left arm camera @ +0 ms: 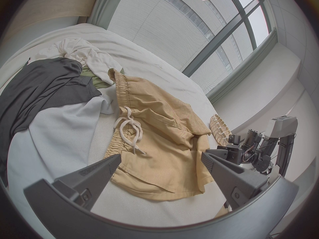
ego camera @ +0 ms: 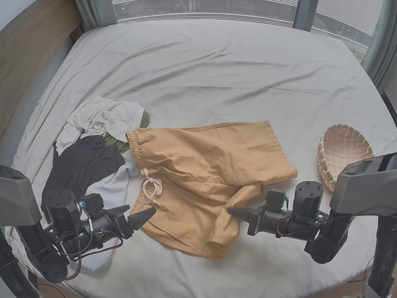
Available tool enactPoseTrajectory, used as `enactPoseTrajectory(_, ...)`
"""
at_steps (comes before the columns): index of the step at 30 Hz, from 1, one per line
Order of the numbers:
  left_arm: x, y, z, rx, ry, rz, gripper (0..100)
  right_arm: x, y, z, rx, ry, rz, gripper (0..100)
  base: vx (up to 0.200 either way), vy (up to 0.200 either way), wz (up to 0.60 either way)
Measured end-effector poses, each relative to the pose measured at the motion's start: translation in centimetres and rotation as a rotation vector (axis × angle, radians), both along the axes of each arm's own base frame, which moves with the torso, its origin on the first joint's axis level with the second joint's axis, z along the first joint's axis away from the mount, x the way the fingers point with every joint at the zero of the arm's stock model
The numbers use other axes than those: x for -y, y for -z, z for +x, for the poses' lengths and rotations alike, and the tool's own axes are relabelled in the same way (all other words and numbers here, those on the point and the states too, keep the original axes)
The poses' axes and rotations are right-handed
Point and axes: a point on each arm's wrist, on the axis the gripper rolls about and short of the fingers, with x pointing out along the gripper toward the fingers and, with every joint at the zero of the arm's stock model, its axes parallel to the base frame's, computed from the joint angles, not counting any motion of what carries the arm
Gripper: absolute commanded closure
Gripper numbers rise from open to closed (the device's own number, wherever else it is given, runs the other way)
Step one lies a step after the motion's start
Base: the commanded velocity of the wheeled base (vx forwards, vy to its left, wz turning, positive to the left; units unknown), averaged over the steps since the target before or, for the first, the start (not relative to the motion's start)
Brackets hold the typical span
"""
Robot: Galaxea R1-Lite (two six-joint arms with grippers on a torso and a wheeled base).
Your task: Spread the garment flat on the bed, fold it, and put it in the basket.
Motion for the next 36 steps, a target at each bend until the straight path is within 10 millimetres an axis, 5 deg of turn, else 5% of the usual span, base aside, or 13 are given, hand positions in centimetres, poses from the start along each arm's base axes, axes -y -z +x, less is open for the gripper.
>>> enactPoseTrajectory(12,0.0,0.1,0.2,0.0,-0.002,-0.001,0,-1.3,-1.1,0.3,-0.027,-0.013,0.105,0,0.0,0.0,0.0)
enactPoseTrajectory(15,0.0,0.1,0.2,0.001,-0.002,-0.001,0,-0.2,-1.8,0.1,-0.023,0.015,0.105,0,0.0,0.0,0.0)
enactPoseTrajectory(25,0.1,-0.1,0.3,0.009,-0.003,-0.002,0,7.9,-3.3,-1.3,-0.009,0.228,0.031,0,0.0,0.0,0.0)
enactPoseTrajectory(36,0.1,-0.3,0.4,0.019,-0.005,-0.006,0,10.6,-0.1,-0.6,-0.008,0.28,-0.122,0,0.0,0.0,0.0)
